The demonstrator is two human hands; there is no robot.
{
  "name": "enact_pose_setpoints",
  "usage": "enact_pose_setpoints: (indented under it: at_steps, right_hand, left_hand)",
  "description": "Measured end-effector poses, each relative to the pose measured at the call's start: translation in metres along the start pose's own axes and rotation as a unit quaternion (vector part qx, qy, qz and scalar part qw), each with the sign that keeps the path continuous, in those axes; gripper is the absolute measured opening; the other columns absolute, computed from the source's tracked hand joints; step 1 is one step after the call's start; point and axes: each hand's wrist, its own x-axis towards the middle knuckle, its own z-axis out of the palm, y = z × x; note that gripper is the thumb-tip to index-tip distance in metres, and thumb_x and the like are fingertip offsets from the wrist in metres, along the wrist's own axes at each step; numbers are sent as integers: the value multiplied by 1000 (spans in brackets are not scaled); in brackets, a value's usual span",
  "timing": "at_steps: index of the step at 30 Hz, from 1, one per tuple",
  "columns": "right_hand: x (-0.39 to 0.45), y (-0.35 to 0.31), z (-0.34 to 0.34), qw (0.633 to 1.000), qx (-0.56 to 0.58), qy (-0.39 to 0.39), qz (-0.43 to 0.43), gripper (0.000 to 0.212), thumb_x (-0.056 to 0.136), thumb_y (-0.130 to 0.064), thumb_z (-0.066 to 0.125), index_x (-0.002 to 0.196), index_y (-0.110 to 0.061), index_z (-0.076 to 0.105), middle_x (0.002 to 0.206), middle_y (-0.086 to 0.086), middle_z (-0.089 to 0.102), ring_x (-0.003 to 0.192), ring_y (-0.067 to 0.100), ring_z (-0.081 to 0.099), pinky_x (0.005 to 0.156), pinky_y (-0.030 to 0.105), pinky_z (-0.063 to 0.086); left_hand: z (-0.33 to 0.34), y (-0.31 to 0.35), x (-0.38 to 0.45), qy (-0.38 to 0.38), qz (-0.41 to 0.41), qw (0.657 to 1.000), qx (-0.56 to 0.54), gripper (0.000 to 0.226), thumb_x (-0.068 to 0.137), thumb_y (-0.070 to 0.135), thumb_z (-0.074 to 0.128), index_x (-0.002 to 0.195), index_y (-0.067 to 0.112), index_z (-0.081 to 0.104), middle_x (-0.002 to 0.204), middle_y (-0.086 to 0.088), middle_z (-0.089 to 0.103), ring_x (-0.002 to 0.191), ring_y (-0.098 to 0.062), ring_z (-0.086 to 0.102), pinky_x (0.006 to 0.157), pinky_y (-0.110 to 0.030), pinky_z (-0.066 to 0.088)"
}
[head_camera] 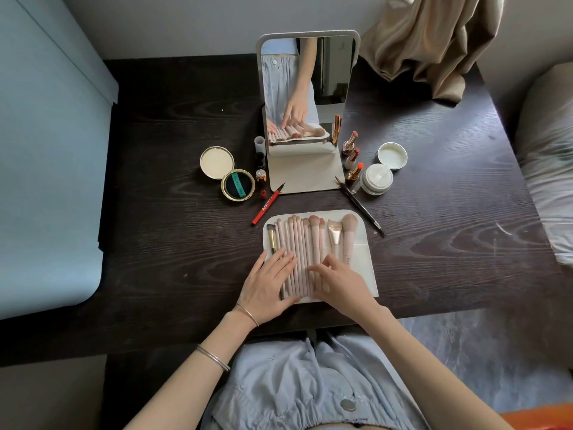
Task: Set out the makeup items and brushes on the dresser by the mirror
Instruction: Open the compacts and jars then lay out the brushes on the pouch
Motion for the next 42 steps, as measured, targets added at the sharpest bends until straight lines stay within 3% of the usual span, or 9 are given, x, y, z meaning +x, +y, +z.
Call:
enact_pose_setpoints:
  at_steps: [8, 18, 22, 27, 30, 34, 42]
  right_hand:
    - [-1, 0, 5, 1000, -9, -1, 4, 61, 79, -35, 70, 133, -23, 44, 119, 2, 46, 94, 22, 57, 74, 33, 51]
    - [-1, 0, 4, 1000, -17, -8, -9, 55, 83, -34, 66, 133, -23, 45, 117, 1, 48, 94, 21, 58, 75, 31, 49]
    - [-5, 4, 6, 994, 61, 92, 8, 35, 88, -27, 61, 121, -15, 57, 100, 2, 58, 83, 21, 60, 70, 32, 48]
    - [-8, 24, 0, 960, 131, 197, 152, 20, 92, -21, 55, 111, -15, 60, 101, -1, 55, 81, 12, 52, 64, 25, 39]
    - [-8, 35, 0, 954, 160, 180, 179, 19, 92, -23, 55, 110, -18, 59, 106, -1, 52, 81, 13, 55, 64, 26, 42]
    - [-6, 37, 1, 960, 172, 131, 175, 22, 90, -21, 58, 112, -21, 55, 109, -1, 47, 77, 14, 59, 68, 30, 50]
    - [-5, 37, 1, 955, 196, 126, 183, 22, 90, -24, 57, 112, -25, 54, 106, -2, 47, 82, 14, 60, 72, 32, 51]
  left_hand:
    - [1, -1, -1, 9, 15, 1000, -5, 74, 77, 58, 46, 134, 11, 49, 140, -5, 49, 135, -18, 38, 113, -39, 19]
    - [4, 1, -5, 3, 9, 1000, -28, 72, 77, 55, 48, 136, 13, 45, 145, -7, 43, 138, -18, 31, 115, -38, 15]
    - [4, -1, -6, 11, 0, 999, -43, 75, 77, 56, 49, 138, 13, 43, 147, -5, 40, 140, -15, 26, 117, -38, 16]
    - [1, -14, -12, 7, -6, 997, -78, 80, 77, 60, 49, 142, 14, 36, 151, 0, 31, 142, -12, 19, 117, -38, 14]
    - [1, -19, -13, -8, 10, 997, -75, 80, 79, 59, 48, 144, 15, 32, 152, 3, 26, 142, -10, 11, 118, -38, 12]
    - [2, -16, -10, -7, 4, 998, -65, 74, 79, 57, 47, 139, 14, 42, 149, -1, 35, 142, -14, 18, 116, -42, 16]
    - [4, -11, -11, -10, 5, 998, -62, 74, 80, 56, 44, 141, 14, 39, 151, -1, 33, 142, -14, 19, 115, -43, 18]
